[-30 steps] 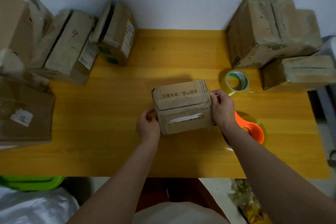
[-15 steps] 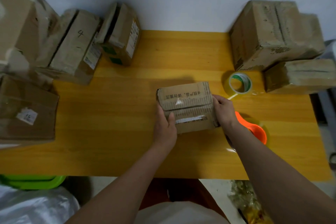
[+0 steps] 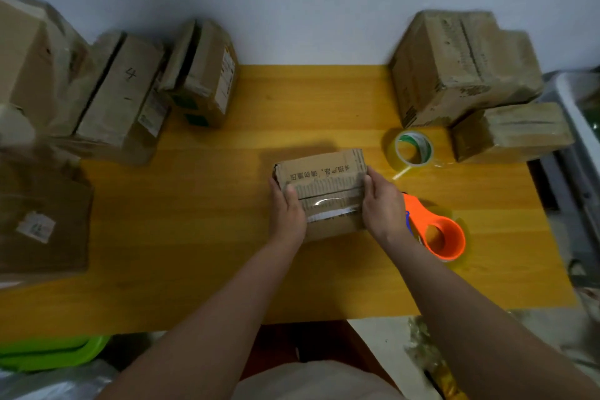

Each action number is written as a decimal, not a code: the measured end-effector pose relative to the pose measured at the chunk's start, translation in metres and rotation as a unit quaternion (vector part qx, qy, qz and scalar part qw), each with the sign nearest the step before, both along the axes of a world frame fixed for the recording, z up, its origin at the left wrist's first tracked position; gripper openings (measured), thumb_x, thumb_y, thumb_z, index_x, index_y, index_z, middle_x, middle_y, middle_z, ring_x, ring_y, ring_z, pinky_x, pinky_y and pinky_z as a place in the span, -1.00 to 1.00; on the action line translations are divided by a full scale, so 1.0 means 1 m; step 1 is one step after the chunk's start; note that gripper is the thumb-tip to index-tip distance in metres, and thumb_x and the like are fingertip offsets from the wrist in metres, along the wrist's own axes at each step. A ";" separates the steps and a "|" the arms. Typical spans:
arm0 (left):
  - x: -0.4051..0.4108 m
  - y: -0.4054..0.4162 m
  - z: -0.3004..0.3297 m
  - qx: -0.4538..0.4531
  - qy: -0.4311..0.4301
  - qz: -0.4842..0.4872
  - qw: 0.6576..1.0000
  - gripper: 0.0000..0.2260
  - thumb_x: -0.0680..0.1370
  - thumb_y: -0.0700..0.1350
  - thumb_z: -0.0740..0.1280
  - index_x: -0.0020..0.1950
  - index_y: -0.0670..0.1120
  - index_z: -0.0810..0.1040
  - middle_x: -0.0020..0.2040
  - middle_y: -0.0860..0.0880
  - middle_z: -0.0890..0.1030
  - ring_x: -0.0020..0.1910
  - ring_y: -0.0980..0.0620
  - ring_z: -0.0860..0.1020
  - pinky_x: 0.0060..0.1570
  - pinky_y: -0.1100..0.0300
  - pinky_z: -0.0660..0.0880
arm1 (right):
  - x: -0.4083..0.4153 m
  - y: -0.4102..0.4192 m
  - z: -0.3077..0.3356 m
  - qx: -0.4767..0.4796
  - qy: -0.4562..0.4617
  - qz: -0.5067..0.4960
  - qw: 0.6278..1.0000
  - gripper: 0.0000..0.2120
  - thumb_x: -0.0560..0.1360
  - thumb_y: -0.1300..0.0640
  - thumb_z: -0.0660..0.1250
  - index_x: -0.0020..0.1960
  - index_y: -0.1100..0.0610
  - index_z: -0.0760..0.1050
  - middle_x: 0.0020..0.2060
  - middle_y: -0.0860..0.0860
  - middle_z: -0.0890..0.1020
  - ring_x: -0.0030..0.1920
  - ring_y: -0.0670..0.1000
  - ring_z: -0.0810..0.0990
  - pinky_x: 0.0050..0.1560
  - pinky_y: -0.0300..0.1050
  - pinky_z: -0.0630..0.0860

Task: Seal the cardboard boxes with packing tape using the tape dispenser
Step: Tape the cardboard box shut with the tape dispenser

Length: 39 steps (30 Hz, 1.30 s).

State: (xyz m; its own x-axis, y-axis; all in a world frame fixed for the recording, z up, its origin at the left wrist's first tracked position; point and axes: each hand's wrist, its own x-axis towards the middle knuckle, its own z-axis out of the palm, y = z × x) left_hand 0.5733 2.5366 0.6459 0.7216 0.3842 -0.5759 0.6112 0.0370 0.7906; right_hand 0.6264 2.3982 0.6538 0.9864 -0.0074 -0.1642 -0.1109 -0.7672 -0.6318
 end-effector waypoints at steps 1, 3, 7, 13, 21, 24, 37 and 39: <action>0.000 0.000 -0.002 -0.002 0.000 0.001 1.000 -0.54 0.70 0.03 -0.11 0.60 0.06 -0.13 0.52 -0.08 0.23 0.41 -0.08 0.30 0.10 0.22 0.22 | 0.001 -0.001 -0.003 -0.005 0.008 0.002 1.000 -0.68 0.66 0.11 0.06 0.30 0.18 0.47 0.09 0.24 0.62 0.12 0.26 0.55 0.02 0.04 0.45; 0.002 0.001 -0.006 -0.007 0.004 0.003 1.000 -0.54 0.70 0.05 -0.11 0.60 0.08 -0.12 0.54 -0.08 0.20 0.45 -0.10 0.27 0.17 0.19 0.22 | 0.002 -0.003 -0.007 -0.017 0.025 0.010 0.999 -0.69 0.66 0.10 0.04 0.20 0.18 0.51 0.01 0.24 0.63 0.05 0.27 0.56 -0.10 0.00 0.41; 0.003 0.010 -0.007 -0.017 0.020 -0.018 0.999 -0.54 0.68 0.12 -0.14 0.58 0.15 -0.15 0.55 -0.08 0.20 0.46 -0.16 0.26 0.36 0.00 0.27 | 0.002 -0.003 -0.008 0.016 0.049 -0.004 0.999 -0.66 0.67 0.09 0.03 0.09 0.23 0.53 -0.08 0.22 0.61 -0.02 0.22 0.55 -0.19 -0.12 0.26; -0.001 0.018 0.001 -0.024 0.023 -0.044 0.998 -0.57 0.68 0.11 -0.19 0.56 0.21 -0.11 0.46 -0.07 0.35 0.36 -0.13 0.40 0.14 0.09 0.37 | -0.022 0.000 -0.007 0.043 0.046 -0.055 0.996 -0.65 0.67 0.07 0.03 -0.01 0.21 0.54 -0.20 0.08 0.54 -0.16 0.05 0.48 -0.24 -0.15 0.26; 0.000 0.018 0.005 -0.024 0.021 -0.048 0.998 -0.57 0.70 0.07 -0.17 0.58 0.16 -0.03 0.41 -0.08 0.43 0.32 -0.12 0.45 0.06 0.17 0.36 | -0.026 0.003 -0.013 0.137 0.058 -0.142 0.979 -0.63 0.66 0.08 0.05 0.05 0.26 0.57 -0.13 0.10 0.57 -0.04 0.07 0.53 -0.08 -0.16 0.36; 0.003 0.022 0.011 -0.004 0.038 -0.094 0.995 -0.56 0.69 0.09 -0.17 0.59 0.14 0.00 0.43 -0.09 0.41 0.37 -0.14 0.41 0.28 0.01 0.35 | -0.028 0.004 -0.011 0.151 0.080 -0.167 0.971 -0.65 0.66 0.09 0.04 0.01 0.25 0.55 -0.11 0.15 0.57 -0.07 0.08 0.51 -0.10 -0.14 0.35; 0.001 0.033 -0.010 0.210 -0.086 -0.047 0.973 -0.68 0.66 -0.04 0.19 0.40 -0.03 0.45 0.26 -0.02 0.59 0.04 0.02 0.59 0.04 0.03 0.57 | -0.024 -0.005 -0.009 -0.174 -0.148 0.334 0.914 -0.47 0.62 -0.12 -0.13 0.53 0.03 0.16 0.54 -0.06 0.10 0.55 -0.01 -0.10 0.53 0.02 -0.11; 0.013 0.041 -0.012 0.171 -0.084 -0.066 0.979 -0.69 0.66 -0.06 0.18 0.39 -0.02 0.46 0.20 0.06 0.59 -0.10 0.14 0.54 -0.16 0.19 0.58 | -0.020 -0.012 -0.014 -0.149 -0.114 0.267 0.945 -0.47 0.63 -0.13 -0.13 0.54 0.02 0.14 0.55 -0.05 0.06 0.55 -0.01 -0.11 0.52 0.00 -0.14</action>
